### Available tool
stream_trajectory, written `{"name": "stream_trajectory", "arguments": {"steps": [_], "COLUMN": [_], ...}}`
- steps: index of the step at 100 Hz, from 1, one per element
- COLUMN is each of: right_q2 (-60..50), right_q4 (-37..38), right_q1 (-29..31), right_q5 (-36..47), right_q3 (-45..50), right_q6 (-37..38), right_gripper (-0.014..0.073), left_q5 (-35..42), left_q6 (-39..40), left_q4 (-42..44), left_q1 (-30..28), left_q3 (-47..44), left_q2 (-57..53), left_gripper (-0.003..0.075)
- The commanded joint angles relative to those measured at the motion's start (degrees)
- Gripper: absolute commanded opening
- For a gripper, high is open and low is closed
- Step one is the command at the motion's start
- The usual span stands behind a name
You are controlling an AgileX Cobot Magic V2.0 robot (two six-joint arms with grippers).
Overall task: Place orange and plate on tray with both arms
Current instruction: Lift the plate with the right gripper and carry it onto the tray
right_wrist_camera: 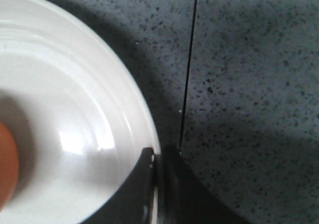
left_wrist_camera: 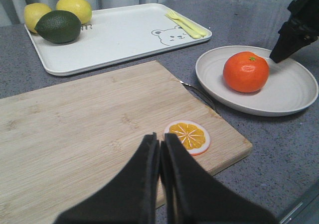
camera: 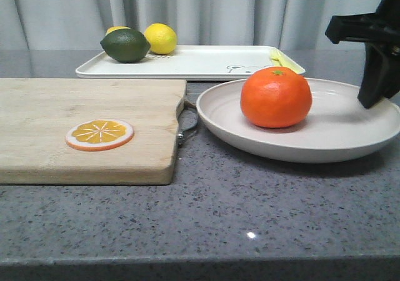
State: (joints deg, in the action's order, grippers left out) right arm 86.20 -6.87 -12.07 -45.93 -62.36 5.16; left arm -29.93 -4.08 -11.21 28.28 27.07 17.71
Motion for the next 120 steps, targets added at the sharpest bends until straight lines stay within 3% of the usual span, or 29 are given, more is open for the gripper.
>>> {"name": "stream_trajectory", "arguments": {"steps": [1,35,57,100,120], "right_q2": [-1.6,-1.0,7.0,29.4,38.2], "right_q4": [-1.2,-4.4,-8.2,-9.2,-13.1], "right_q1": [0.3,0.3,0.3,0.6,3.0], "right_q5": [2.5,1.5,0.1,-12.4,-16.0], "right_q3": [-2.4,-14.6,-25.8,-60.5,-74.6], "right_q6": [-0.5,-0.5,-0.5,-0.5,1.1], "right_gripper": [-0.0069,-0.0069,-0.0069,-0.0069,-0.0069], "left_q5": [4.4,4.4,4.4,4.4,4.4], "left_q6": [0.2,0.2,0.2,0.2,0.2], "left_q4": [-0.5,-0.5,-0.5,-0.5,-0.5], "left_q1": [-0.2,-0.2,-0.2,-0.2,-0.2], "left_q3": [1.5,1.5,1.5,1.5,1.5], "left_q2": [0.5,0.5,0.5,0.5,0.5], "left_gripper": [-0.0019,-0.0019,-0.0019,-0.0018,-0.0019]}}
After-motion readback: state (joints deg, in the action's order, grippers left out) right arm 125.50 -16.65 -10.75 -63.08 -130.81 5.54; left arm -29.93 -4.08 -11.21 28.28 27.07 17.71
